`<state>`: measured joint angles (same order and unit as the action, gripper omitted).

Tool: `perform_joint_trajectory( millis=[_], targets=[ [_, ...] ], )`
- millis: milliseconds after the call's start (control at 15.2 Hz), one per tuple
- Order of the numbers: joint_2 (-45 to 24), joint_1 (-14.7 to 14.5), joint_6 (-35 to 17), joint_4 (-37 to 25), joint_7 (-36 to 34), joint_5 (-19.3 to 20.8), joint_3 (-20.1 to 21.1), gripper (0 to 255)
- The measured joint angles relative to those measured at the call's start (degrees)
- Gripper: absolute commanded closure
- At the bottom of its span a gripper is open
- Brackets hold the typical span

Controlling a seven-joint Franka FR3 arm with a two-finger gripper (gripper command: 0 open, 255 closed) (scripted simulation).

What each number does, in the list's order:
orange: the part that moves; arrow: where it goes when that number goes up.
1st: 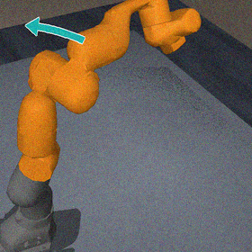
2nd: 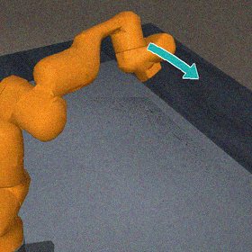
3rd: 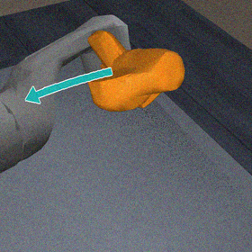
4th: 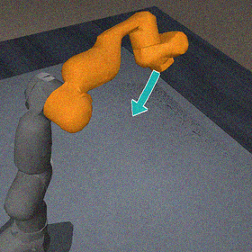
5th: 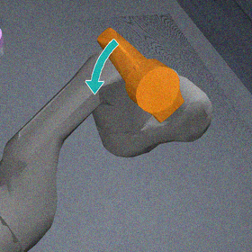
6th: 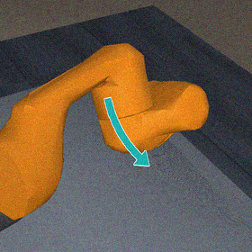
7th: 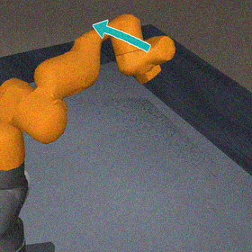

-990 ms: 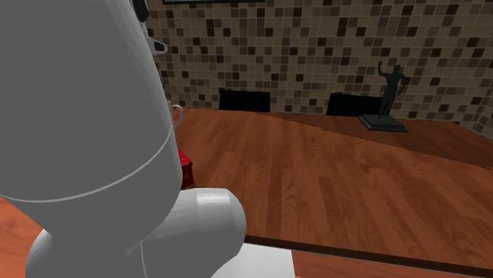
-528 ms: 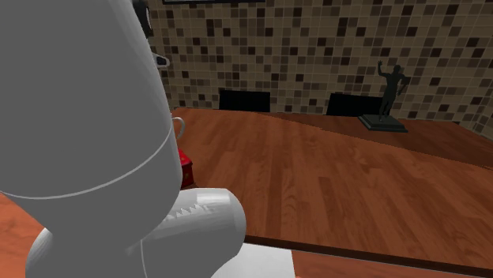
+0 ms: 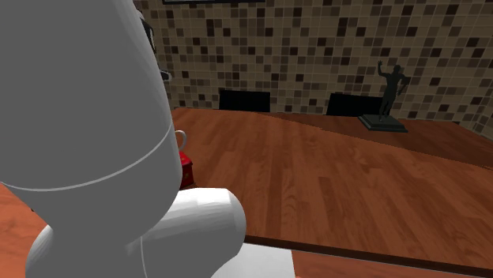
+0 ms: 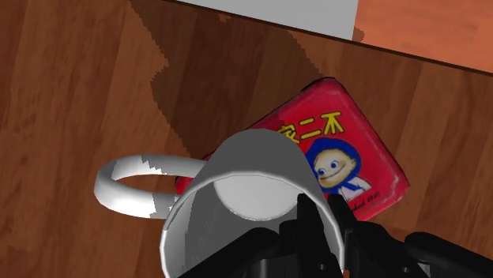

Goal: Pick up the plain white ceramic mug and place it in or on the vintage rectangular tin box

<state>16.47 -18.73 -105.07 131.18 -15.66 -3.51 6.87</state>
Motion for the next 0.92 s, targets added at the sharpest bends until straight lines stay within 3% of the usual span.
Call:
perform_joint_trajectory(
  millis=[396, 462, 924],
  targets=[
    [-0.19, -0.04, -0.83, 0.63, -0.05, -0.03, 0.07, 255],
    [-0.19, -0.04, -0.84, 0.63, -0.05, -0.03, 0.07, 0],
    [0.01, 0.00, 0.17, -0.22, -0.02, 0.00, 0.00, 0]
  ],
)
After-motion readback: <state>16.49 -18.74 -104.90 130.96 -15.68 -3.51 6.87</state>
